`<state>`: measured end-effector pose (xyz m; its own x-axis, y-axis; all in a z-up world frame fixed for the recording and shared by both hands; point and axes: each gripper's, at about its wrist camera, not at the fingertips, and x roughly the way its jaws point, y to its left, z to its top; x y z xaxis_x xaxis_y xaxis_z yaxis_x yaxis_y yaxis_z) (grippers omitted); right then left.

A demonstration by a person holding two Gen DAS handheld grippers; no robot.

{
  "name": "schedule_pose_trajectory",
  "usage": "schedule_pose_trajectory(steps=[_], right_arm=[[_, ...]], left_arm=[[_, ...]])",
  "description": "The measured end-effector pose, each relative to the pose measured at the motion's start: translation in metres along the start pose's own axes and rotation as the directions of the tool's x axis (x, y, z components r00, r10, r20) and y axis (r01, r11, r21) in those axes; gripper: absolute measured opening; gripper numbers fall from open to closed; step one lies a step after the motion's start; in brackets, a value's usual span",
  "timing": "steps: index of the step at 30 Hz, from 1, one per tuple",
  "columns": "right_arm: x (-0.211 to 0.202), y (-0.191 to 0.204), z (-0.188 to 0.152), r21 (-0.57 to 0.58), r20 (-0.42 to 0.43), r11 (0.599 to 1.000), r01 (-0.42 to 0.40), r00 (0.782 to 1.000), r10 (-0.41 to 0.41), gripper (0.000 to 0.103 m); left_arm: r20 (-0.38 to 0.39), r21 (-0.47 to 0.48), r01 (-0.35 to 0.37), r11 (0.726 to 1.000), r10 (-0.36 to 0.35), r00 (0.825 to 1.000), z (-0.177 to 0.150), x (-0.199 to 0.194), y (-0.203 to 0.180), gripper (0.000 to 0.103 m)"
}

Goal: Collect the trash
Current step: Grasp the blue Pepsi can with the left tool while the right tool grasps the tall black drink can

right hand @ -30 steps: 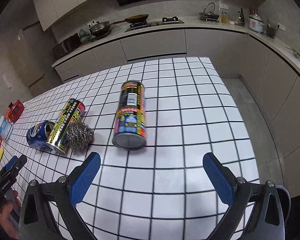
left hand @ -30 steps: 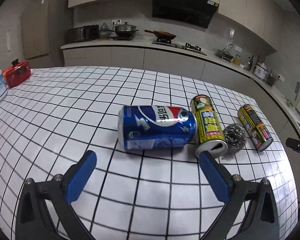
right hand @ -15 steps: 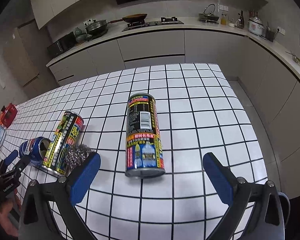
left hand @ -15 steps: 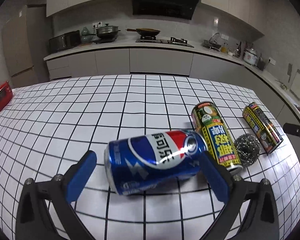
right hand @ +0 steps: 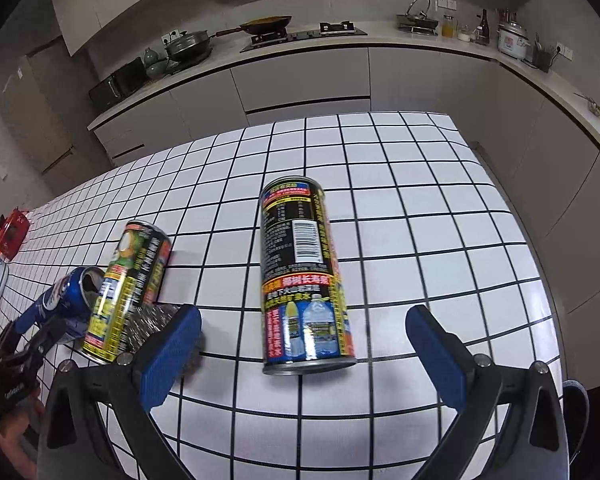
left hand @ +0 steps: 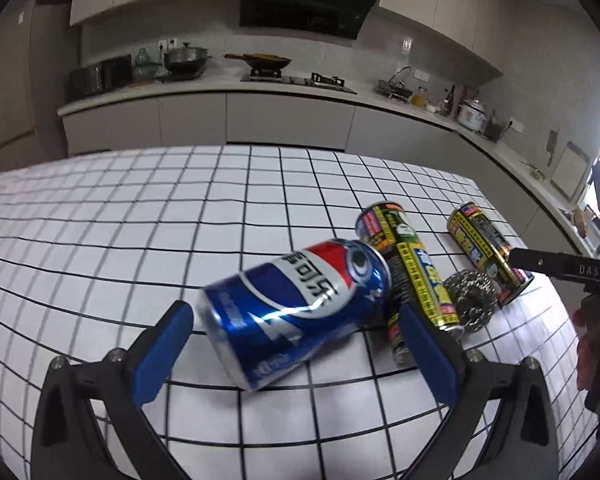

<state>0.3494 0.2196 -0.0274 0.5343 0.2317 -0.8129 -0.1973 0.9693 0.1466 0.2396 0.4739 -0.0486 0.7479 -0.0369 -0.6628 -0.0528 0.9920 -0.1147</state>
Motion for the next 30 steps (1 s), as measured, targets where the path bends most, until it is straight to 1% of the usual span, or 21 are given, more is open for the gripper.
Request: schedule_pose_trajectory(steps=[4,8,11,13,16,17,19,20,21,24,25,29,30], right_arm=[[-0.002,0.009,-0.002,-0.011,0.006,1.000,-0.013,1.000,0.013,0.103],[-0.006,0.010,-0.005,-0.020,0.006,1.000,-0.014,1.000,0.015,0.103],[-0.005,0.004,-0.005,-0.018,-0.009,1.000,-0.016,1.000,0.015,0.103],[-0.008,0.001,-0.005,-0.016,-0.001,1.000,-0.018,1.000,0.018,0.103],[-0.013,-0.004,-0.005,0.000,0.003,1.000,-0.023,1.000,0.023,0.103],[-0.014,-0.004,-0.005,-0.008,0.003,1.000,-0.020,1.000,0.020,0.103],[-0.017,-0.005,-0.006,-0.027,0.010,1.000,-0.007,1.000,0.007,0.103],[-0.019,-0.008,-0.007,-0.022,0.013,1.000,-0.009,1.000,0.009,0.103],[-0.020,-0.012,-0.007,-0.011,0.014,1.000,-0.014,1.000,0.014,0.103],[-0.021,-0.018,-0.007,0.010,0.020,1.000,-0.024,1.000,0.024,0.103],[-0.020,-0.019,-0.007,0.014,0.017,1.000,-0.026,1.000,0.026,0.103],[-0.018,-0.017,-0.011,0.007,0.009,1.000,-0.026,1.000,0.025,0.103],[-0.017,-0.016,-0.011,0.008,0.003,1.000,-0.026,1.000,0.026,0.103]], left_arm=[[-0.009,0.037,-0.028,0.999,0.029,1.000,0.003,0.001,0.010,0.103],[-0.046,0.096,0.035,0.995,-0.031,0.998,0.004,0.016,0.011,0.103],[-0.063,0.145,0.061,0.988,-0.052,0.997,0.007,0.025,0.003,0.103],[-0.055,0.165,0.068,0.984,-0.060,0.997,0.010,0.025,-0.003,0.103],[-0.083,0.146,0.105,0.984,-0.094,0.992,0.010,0.028,-0.008,0.101],[-0.088,0.137,0.119,0.983,-0.107,0.990,0.009,0.027,-0.009,0.099],[-0.106,0.123,0.153,0.981,-0.140,0.985,0.003,0.021,-0.013,0.096],[-0.102,0.121,0.172,0.978,-0.161,0.982,-0.001,0.015,-0.015,0.095],[-0.097,0.127,0.172,0.977,-0.161,0.982,-0.004,0.011,-0.018,0.095],[-0.061,0.193,0.128,0.973,-0.119,0.991,-0.002,0.008,-0.027,0.096],[-0.067,0.208,0.129,0.970,-0.117,0.991,0.000,0.011,-0.029,0.097],[-0.117,0.235,0.179,0.955,-0.155,0.981,0.005,0.031,-0.038,0.097],[-0.122,0.236,0.193,0.953,-0.168,0.978,0.005,0.034,-0.041,0.094]])
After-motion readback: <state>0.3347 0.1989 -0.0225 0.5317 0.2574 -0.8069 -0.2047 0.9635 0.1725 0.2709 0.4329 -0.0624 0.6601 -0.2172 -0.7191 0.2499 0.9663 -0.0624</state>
